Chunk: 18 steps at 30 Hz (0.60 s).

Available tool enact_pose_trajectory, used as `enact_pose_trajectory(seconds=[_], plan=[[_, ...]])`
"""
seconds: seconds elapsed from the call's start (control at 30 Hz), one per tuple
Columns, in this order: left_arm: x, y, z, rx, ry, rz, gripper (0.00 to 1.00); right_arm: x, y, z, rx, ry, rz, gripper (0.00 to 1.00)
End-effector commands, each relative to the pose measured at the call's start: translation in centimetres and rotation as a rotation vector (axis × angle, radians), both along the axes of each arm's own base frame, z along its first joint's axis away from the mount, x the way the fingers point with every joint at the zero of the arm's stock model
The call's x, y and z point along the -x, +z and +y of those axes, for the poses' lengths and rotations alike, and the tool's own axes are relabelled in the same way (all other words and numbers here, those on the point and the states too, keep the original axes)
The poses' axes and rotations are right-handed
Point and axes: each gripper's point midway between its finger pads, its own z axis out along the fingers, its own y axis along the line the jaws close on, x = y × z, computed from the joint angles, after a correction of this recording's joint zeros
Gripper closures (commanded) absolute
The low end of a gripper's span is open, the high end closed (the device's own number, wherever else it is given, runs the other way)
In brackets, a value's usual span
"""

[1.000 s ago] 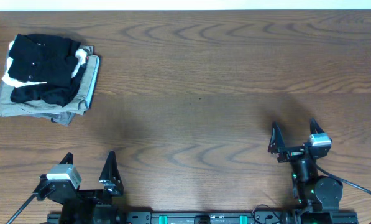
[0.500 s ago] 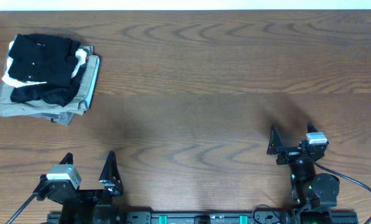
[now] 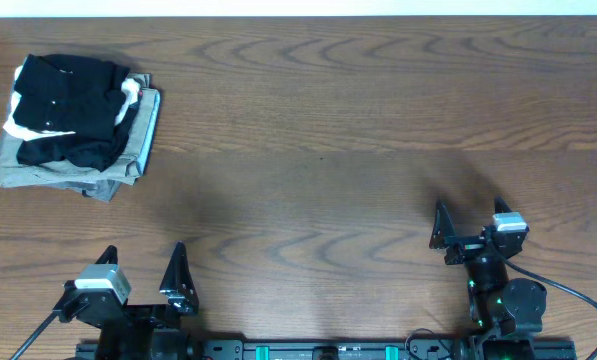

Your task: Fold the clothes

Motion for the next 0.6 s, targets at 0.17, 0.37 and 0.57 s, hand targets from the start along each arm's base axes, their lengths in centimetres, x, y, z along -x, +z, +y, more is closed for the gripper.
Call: enact_pose_trajectory(seconds=[0.17,0.37,0.57], plan=[[-0.16,-0.07,0.05,0.005,0.002,0.004,0.02,0.00,-0.09,-0.28,0.014,-0.012,-0.002,0.01],[-0.16,-0.07,0.05,0.005,0.002,0.004,0.02,0.00,-0.09,-0.28,0.014,-0.012,-0.002,0.01],[-0.15,-0.09,-0.10,0.011,-0.006,0.005,0.02,0.00,-0.09,-0.28,0.014,-0.012,-0.002,0.01]])
